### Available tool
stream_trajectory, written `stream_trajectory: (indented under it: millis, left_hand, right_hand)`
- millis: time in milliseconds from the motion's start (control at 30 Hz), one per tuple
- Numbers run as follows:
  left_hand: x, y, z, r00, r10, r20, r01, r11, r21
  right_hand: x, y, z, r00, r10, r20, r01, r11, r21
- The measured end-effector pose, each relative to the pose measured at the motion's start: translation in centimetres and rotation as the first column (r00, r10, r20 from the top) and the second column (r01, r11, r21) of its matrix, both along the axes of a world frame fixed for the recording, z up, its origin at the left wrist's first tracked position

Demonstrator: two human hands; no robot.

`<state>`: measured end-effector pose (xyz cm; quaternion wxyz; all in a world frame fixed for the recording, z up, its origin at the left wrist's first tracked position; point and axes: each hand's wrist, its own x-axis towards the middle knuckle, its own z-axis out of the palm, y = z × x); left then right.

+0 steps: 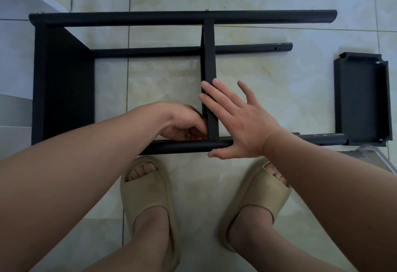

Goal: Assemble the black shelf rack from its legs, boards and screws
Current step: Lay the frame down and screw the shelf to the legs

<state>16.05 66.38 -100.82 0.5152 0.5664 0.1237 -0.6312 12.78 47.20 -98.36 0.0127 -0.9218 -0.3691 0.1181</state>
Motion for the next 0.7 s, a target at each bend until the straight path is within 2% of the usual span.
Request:
stream_trajectory:
  millis: [333, 500, 700]
  left_hand:
    - [-0.5, 0.2, -0.4, 0.999, 0.04, 0.016, -0.04, 0.999, -0.009]
    - [-1.4, 0.6, -0.7, 0.997, 0.053, -0.048, -0.055, 0.998, -0.045]
    - [-1.5, 0.6, -0.3, 0.997, 0.042, 0.064, -0.038, 0.997, -0.068]
  right_hand:
    - [0.0, 0.0, 0.0, 1.0, 0.001, -0.004, -0.001, 1.0, -0.011]
    - [0.0, 0.0, 0.0, 1.0, -0.001, -0.004, 0.001, 1.0, -0.004]
    - [0.0, 0.0, 0.1, 1.0, -0.004, -0.002, 0.004, 1.0, -0.005]
